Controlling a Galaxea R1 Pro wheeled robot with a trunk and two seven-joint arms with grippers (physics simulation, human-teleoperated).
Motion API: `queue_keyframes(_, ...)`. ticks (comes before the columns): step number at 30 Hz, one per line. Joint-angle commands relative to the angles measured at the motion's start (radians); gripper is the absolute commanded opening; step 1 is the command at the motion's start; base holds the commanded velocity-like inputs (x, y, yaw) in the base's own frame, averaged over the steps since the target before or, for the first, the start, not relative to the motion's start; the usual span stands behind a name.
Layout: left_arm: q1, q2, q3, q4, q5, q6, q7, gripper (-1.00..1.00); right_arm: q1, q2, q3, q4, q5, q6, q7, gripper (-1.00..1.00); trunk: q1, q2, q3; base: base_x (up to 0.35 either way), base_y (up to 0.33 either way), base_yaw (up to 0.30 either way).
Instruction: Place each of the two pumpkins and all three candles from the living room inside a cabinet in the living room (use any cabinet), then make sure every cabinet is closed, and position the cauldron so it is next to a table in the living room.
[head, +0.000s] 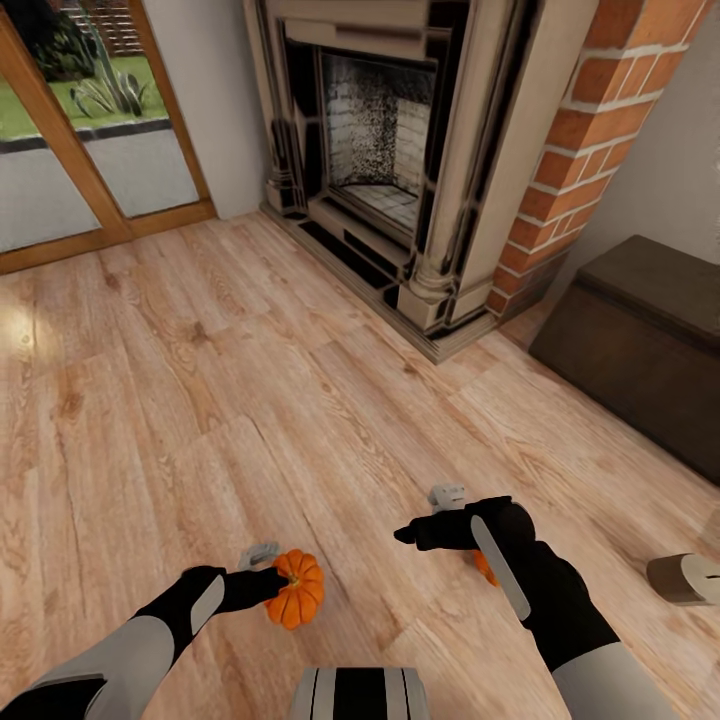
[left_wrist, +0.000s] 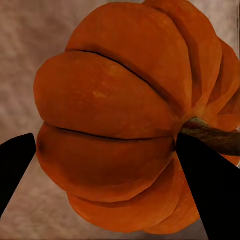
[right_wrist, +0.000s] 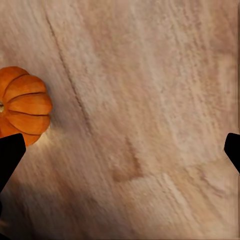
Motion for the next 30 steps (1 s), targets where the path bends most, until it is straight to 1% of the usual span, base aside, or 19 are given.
queue_keyframes(1, 0.000, 0.000, 0.005, -0.002, 0.006, 0.010, 0.001, -1.00, -0.001, 0.000, 0.000, -0.001, 0.002, 0.003, 0.002, 1.00, -0.001, 0.000, 0.003, 0.000, 0.000, 0.000)
queue_keyframes(9, 0.000, 0.000, 0.006, -0.021, 0.009, 0.010, -0.005, -1.00, -0.001, -0.001, -0.005, -0.001, 0.002, 0.003, 0.001, 1.00, -0.004, 0.002, 0.034, 0.000, 0.000, 0.000)
queue_keyframes(10, 0.000, 0.001, 0.005, -0.022, 0.030, 0.010, -0.007, -1.00, -0.001, -0.001, -0.006, 0.000, 0.003, 0.003, 0.001, 1.00, -0.004, 0.002, 0.034, 0.000, 0.000, 0.000)
queue_keyframes(12, 0.000, 0.001, 0.005, -0.033, 0.046, 0.010, -0.010, -1.00, -0.001, 0.000, -0.006, 0.000, 0.003, 0.003, 0.001, 1.00, -0.004, 0.002, 0.034, 0.000, 0.000, -0.063)
queue_keyframes(16, 0.000, 0.001, 0.006, -0.083, 0.059, 0.012, -0.014, -1.00, -0.001, -0.001, -0.007, 0.000, 0.004, 0.003, 0.001, 1.00, -0.004, 0.002, 0.035, 0.000, 0.000, -0.209)
queue_keyframes(19, 0.000, 0.001, 0.005, -0.101, 0.062, 0.016, -0.018, -1.00, -0.001, -0.001, -0.007, 0.000, 0.004, 0.003, 0.000, 1.00, -0.004, 0.002, 0.036, 0.000, 0.000, -0.270)
queue_keyframes(25, 0.000, 0.003, 0.005, -0.125, 0.068, 0.062, -0.020, -1.00, -0.001, 0.000, -0.005, 0.000, 0.004, 0.003, 0.000, 1.00, -0.004, 0.002, 0.041, 0.000, 0.000, -0.269)
queue_keyframes(30, 0.000, 0.007, 0.005, -0.150, 0.101, 0.074, -0.020, -1.00, -0.001, 0.000, 0.000, 0.000, 0.004, 0.003, 0.000, 1.00, -0.004, 0.002, 0.047, 0.000, 0.000, -0.230)
